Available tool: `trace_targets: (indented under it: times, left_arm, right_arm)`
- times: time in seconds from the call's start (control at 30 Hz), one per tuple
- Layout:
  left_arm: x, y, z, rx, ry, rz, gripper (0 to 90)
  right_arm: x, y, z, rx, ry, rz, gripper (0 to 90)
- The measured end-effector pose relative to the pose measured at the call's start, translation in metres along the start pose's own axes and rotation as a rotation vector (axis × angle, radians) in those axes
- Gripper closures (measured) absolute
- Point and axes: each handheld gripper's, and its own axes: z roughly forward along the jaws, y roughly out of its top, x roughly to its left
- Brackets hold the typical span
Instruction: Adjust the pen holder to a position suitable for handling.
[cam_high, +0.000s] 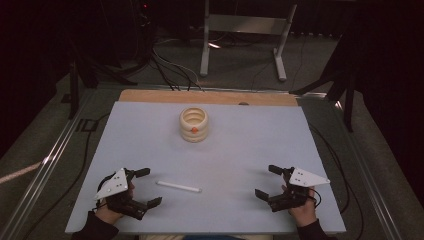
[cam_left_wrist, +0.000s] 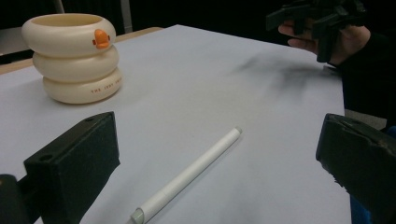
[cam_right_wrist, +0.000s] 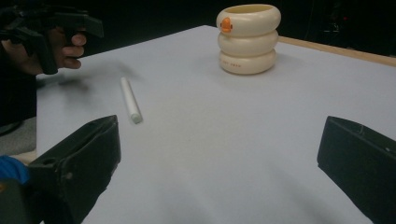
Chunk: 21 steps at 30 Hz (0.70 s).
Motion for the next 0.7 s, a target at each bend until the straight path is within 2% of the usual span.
trace_targets:
  times: [0.2,0.23,0.3,0.43,0.5,0.57,0.7]
  left_arm:
    - [0.000,0.000,0.001,0.007,-0.007,-0.005,0.0]
    - [0.000,-0.001,0.001,0.012,-0.014,-0.004,0.0]
    - [0.000,-0.001,0.002,0.014,-0.019,-0.007,0.0]
    - [-0.001,0.001,0.003,0.015,-0.031,-0.002,0.0]
    - [-0.001,0.002,0.004,0.035,-0.053,-0.011,0.0]
    - [-0.002,0.004,0.006,0.053,-0.086,-0.008,0.0]
    - [-0.007,0.012,0.009,0.050,-0.129,-0.011,0.0]
  right_arm:
    - [0.001,-0.001,0.002,0.011,0.005,-0.015,0.0]
    - [0.002,-0.002,0.005,0.037,0.017,-0.022,0.0]
    - [0.004,-0.002,0.007,0.045,0.010,-0.034,0.0]
    - [0.005,-0.002,0.010,0.048,0.026,-0.026,0.0]
    - [0.005,-0.001,0.010,0.048,0.045,-0.009,0.0]
    - [0.005,0.001,0.009,0.036,0.042,-0.009,0.0]
    - [0.008,0.002,0.010,0.035,0.034,-0.013,0.0]
